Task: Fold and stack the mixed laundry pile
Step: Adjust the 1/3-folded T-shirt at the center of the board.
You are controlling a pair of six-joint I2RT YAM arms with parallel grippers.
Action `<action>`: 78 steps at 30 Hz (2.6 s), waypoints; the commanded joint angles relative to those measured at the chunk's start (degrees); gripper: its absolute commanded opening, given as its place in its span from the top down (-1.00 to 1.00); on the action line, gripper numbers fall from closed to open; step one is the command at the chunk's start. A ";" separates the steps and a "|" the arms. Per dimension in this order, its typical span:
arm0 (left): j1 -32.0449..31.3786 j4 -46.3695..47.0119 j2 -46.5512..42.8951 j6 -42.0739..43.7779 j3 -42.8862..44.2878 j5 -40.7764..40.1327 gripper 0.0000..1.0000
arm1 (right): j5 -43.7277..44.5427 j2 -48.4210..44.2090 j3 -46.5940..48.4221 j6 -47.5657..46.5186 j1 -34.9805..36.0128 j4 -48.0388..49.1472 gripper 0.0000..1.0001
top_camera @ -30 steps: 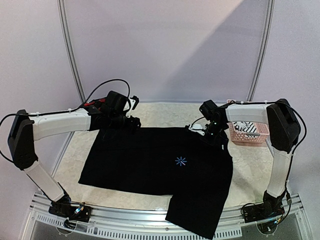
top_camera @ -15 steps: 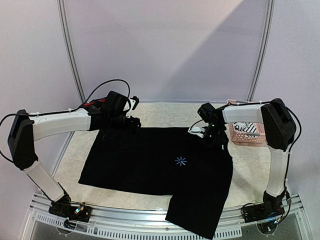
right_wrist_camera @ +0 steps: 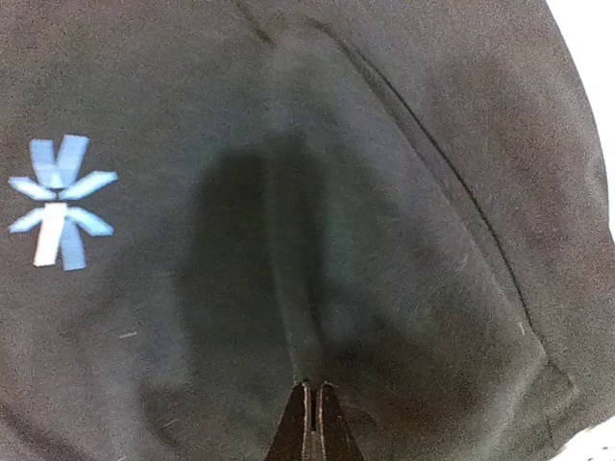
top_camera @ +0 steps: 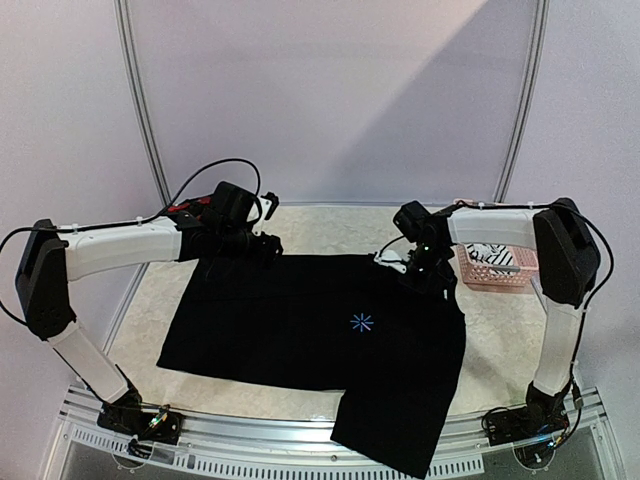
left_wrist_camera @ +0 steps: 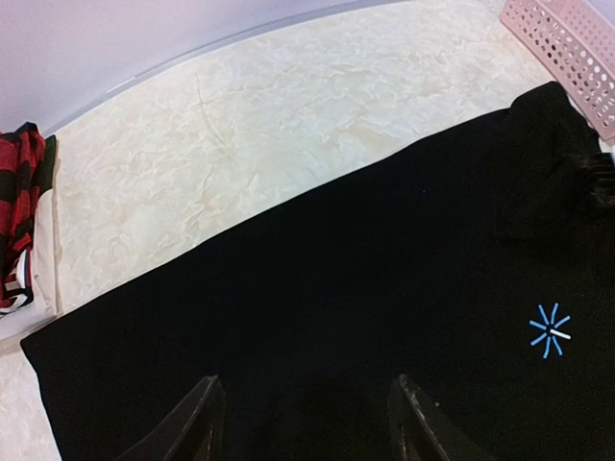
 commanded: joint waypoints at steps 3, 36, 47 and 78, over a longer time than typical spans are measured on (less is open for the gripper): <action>0.34 -1.21 -0.19 0.50 1.52 -0.01 -0.20 | -1.83 -7.63 -0.03 2.87 4.87 -6.56 1.00; -15.35 8.20 9.15 -23.96 3.65 10.21 -0.24 | -3.39 -6.84 4.81 16.41 -12.94 -9.86 0.13; -19.87 24.64 26.38 -49.87 7.01 10.91 -0.31 | -7.05 -0.60 4.26 18.64 -17.90 -7.77 0.08; -21.78 19.96 35.15 -56.79 14.19 15.39 0.03 | -19.44 -8.65 -2.03 21.61 -18.32 -11.51 1.00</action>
